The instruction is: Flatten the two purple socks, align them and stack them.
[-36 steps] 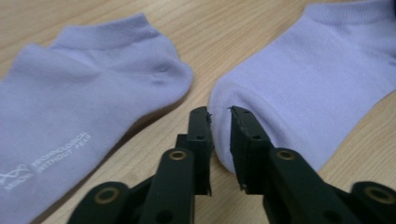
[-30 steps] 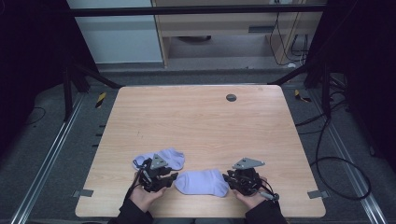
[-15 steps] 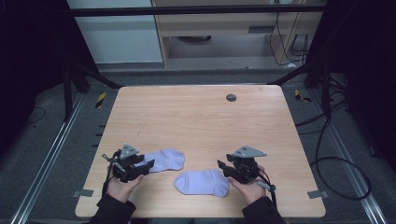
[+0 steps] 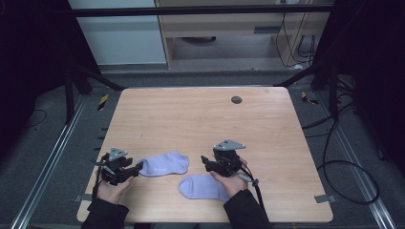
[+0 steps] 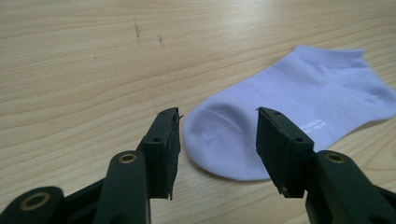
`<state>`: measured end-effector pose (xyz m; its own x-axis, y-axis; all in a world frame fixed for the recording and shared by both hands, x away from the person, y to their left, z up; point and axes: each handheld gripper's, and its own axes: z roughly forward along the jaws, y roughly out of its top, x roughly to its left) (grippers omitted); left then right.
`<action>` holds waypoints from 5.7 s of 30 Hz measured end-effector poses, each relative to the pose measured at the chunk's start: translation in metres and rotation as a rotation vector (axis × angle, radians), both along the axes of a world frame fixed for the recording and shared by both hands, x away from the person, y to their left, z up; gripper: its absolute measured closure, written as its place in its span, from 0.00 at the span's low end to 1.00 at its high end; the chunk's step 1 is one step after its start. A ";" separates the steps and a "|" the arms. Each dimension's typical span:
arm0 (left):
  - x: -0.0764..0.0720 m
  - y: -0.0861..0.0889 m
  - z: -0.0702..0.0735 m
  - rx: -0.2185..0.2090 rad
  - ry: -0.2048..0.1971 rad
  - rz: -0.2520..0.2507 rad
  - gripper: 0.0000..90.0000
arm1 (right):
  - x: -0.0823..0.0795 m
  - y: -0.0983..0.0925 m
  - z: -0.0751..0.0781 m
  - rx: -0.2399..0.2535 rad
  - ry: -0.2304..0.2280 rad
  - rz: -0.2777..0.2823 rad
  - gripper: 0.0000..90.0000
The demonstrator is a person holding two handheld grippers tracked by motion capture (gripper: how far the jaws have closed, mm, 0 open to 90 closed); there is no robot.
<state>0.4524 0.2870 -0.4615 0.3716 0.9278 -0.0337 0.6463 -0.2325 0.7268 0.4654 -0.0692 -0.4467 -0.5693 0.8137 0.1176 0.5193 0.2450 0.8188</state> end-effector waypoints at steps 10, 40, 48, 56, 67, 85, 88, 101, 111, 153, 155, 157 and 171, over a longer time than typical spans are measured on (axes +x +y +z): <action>0.010 0.012 -0.009 0.020 0.017 0.045 0.59 | 0.025 0.043 -0.012 -0.026 0.040 0.017 0.54; 0.023 0.000 -0.026 0.039 0.113 0.010 0.96 | 0.039 0.094 -0.051 -0.193 0.083 0.069 0.95; 0.019 0.000 -0.016 -0.019 0.092 -0.009 0.97 | 0.035 0.080 -0.040 -0.106 0.090 0.071 0.97; 0.010 -0.012 0.004 -0.085 0.040 -0.051 0.97 | 0.021 0.059 -0.015 -0.060 0.049 0.101 0.97; -0.003 -0.044 0.025 -0.110 0.008 -0.126 0.98 | 0.000 0.020 0.014 -0.050 0.015 0.102 0.97; -0.019 -0.093 0.030 -0.107 0.042 -0.253 0.98 | -0.037 -0.040 0.022 -0.052 0.019 0.078 0.97; -0.021 -0.099 0.027 -0.097 0.052 -0.271 0.98 | -0.042 -0.046 0.021 -0.052 0.026 0.075 0.97; -0.027 -0.117 0.013 -0.066 0.097 -0.315 0.98 | -0.057 -0.061 0.004 -0.054 0.065 0.067 0.97; -0.029 -0.124 0.002 -0.041 0.125 -0.341 0.98 | -0.061 -0.064 -0.004 -0.068 0.093 0.066 0.97; -0.026 -0.159 -0.016 0.000 0.054 -0.375 0.93 | -0.052 -0.052 -0.037 -0.088 0.094 0.142 0.96; -0.026 -0.161 -0.022 0.013 0.066 -0.383 0.94 | -0.051 -0.051 -0.042 -0.108 0.116 0.143 0.98; -0.027 -0.162 -0.024 0.019 0.069 -0.384 0.94 | -0.050 -0.053 -0.046 -0.126 0.132 0.139 1.00; -0.026 -0.132 0.002 -0.063 -0.026 -0.340 0.81 | -0.049 -0.073 -0.028 -0.048 0.042 0.085 0.85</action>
